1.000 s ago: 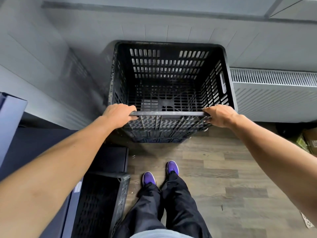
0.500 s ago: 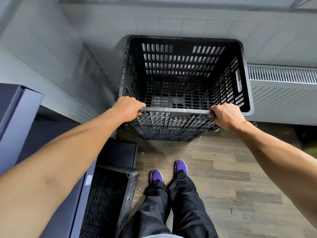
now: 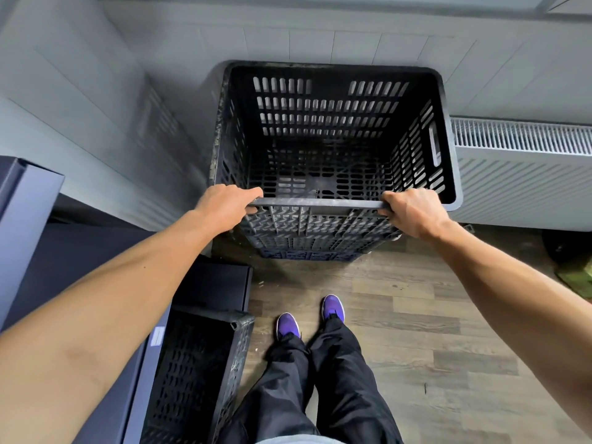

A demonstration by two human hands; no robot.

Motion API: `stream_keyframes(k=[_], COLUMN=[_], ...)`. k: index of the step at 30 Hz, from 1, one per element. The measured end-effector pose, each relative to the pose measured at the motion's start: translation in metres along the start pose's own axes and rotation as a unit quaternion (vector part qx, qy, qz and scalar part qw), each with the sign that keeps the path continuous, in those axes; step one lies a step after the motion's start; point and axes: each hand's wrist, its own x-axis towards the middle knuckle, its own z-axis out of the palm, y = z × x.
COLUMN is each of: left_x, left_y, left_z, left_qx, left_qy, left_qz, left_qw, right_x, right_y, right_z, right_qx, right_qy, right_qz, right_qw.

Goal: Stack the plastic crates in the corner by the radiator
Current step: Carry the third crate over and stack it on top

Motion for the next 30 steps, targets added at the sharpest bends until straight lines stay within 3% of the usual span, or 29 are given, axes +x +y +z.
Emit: stream_keyframes(k=[7, 15, 25, 30], left_x=[0.004, 0.015, 0.006, 0.005], left_y=[0.006, 0.007, 0.007, 0.011], left_z=[-0.003, -0.005, 0.007, 0.007], left_qx=[-0.026, -0.072, -0.060, -0.067], left_qy=[-0.028, -0.082, 0.017, 0.001], left_qz=[0.019, 0.031, 0.052, 0.027], left_qw=[0.999, 0.994, 0.997, 0.997], right_x=[-0.006, -0.008, -0.007, -0.007], right_y=[0.010, 0.029, 0.032, 0.027], right_z=[-0.007, -0.008, 0.004, 0.007], right_qx=[0.059, 0.029, 0.041, 0.049], right_qy=[-0.058, -0.090, -0.049, -0.042], right_qz=[-0.002, 0.001, -0.011, 0.014], right_qw=[0.997, 0.996, 0.998, 0.998])
